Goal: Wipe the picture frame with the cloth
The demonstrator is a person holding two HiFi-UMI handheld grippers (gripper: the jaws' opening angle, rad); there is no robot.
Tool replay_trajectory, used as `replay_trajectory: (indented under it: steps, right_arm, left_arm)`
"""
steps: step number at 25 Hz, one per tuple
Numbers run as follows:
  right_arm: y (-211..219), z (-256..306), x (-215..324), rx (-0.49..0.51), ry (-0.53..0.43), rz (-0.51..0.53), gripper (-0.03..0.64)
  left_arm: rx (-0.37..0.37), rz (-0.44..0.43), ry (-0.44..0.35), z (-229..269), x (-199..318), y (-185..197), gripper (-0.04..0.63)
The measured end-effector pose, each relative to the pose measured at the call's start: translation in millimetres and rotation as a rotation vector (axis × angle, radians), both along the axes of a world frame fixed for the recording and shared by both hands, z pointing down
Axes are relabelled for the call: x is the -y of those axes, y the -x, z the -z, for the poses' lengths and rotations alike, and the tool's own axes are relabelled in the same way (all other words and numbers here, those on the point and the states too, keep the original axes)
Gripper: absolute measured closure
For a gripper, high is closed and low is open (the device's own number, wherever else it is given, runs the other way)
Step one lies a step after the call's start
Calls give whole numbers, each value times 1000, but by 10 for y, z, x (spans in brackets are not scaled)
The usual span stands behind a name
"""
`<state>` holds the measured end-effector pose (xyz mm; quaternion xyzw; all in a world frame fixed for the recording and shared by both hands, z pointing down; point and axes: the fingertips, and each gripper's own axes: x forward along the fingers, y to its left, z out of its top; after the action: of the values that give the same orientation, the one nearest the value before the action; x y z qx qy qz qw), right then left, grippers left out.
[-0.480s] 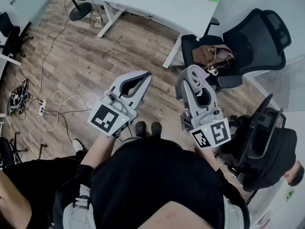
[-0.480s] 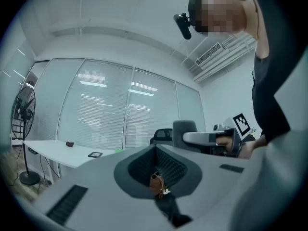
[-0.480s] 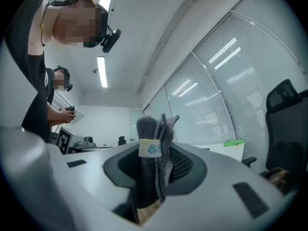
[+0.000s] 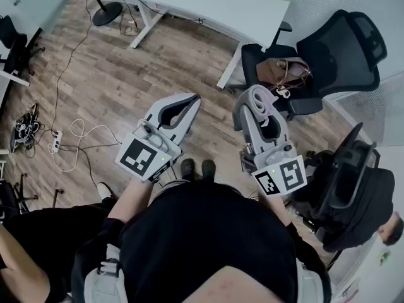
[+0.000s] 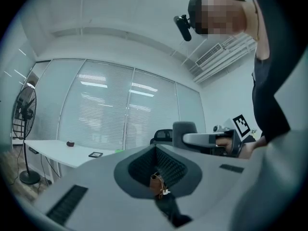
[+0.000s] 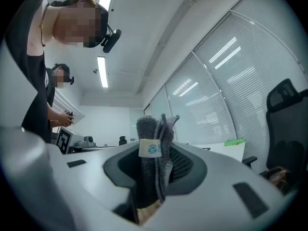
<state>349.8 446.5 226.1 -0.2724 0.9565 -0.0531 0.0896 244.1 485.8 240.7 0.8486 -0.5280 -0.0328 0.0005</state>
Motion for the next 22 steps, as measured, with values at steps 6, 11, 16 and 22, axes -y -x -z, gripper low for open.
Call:
replay_trajectory:
  steps: [6,11,16,22]
  right_arm:
    - [53,54,-68,32,1,42,499]
    - [156,93,-144,31,-15,47,498]
    - [279,66,-179,34,-13,44,497]
    - [442,57,-241,53,-19,31,497]
  left_arm:
    - [4,2,-6,13,-58,25,594]
    - [12,2,-15,46,-127,106,594]
    - [1,-6,-12,13,-202,229,594]
    - [-44,-21,-15,5,-308,436,594]
